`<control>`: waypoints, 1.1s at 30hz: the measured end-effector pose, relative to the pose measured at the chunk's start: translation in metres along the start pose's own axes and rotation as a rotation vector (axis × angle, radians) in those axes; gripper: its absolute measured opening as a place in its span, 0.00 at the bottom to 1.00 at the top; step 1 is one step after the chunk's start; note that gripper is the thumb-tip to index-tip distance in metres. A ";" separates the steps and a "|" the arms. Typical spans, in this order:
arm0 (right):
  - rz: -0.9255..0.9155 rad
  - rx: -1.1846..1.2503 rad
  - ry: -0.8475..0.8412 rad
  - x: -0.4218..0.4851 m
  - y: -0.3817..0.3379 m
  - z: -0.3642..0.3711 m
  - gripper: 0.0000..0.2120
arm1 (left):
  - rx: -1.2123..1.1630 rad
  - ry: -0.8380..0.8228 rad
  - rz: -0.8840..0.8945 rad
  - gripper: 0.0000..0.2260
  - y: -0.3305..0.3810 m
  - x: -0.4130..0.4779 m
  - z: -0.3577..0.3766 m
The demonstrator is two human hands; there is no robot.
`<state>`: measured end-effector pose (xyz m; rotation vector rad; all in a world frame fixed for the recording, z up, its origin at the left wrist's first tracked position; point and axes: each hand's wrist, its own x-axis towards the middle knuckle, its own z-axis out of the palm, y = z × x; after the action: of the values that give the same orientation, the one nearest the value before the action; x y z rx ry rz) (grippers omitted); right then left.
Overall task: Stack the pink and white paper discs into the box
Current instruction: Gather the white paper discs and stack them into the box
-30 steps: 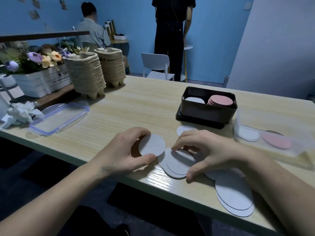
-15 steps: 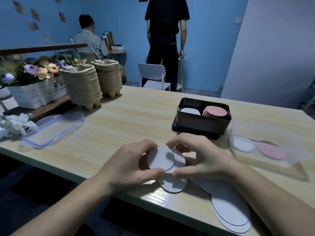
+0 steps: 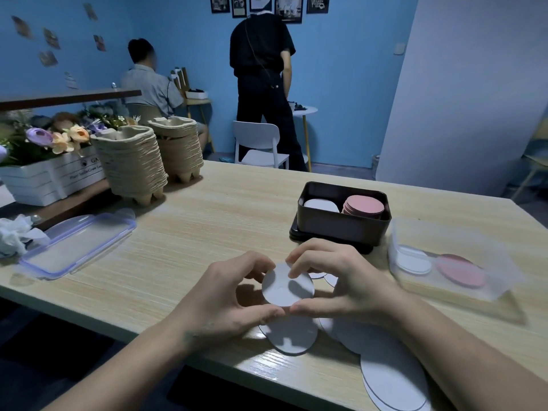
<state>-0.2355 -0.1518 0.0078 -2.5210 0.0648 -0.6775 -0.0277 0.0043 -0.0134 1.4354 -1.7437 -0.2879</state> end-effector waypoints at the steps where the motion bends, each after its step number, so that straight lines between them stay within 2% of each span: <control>1: -0.006 0.002 0.010 0.000 -0.001 0.000 0.17 | -0.033 0.024 -0.009 0.19 0.000 -0.001 0.000; 3: -0.028 -0.019 0.024 0.001 -0.001 0.001 0.16 | -0.010 0.053 0.007 0.18 0.001 -0.001 -0.002; 9: -0.096 -0.209 0.017 -0.002 0.002 0.008 0.15 | 0.340 0.044 0.193 0.18 -0.005 0.004 -0.002; 13: -0.076 -0.288 0.004 -0.004 0.001 0.010 0.13 | 0.425 -0.010 0.228 0.15 -0.009 0.005 0.000; 16: -0.070 -0.330 -0.041 -0.004 -0.001 0.010 0.16 | 0.478 -0.019 0.235 0.16 -0.007 0.005 0.001; 20: -0.033 -0.285 -0.069 -0.004 0.000 0.008 0.15 | 0.494 -0.041 0.223 0.17 0.000 0.006 0.003; 25: 0.014 -0.248 -0.077 -0.004 0.008 -0.004 0.14 | 0.325 -0.088 0.087 0.19 0.001 0.001 -0.002; 33: 0.105 -0.245 -0.091 -0.007 0.013 -0.017 0.12 | 0.362 -0.314 0.093 0.27 0.012 0.006 -0.002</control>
<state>-0.2486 -0.1699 0.0106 -2.7562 0.2604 -0.5399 -0.0347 0.0031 -0.0022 1.6226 -2.1974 -0.1578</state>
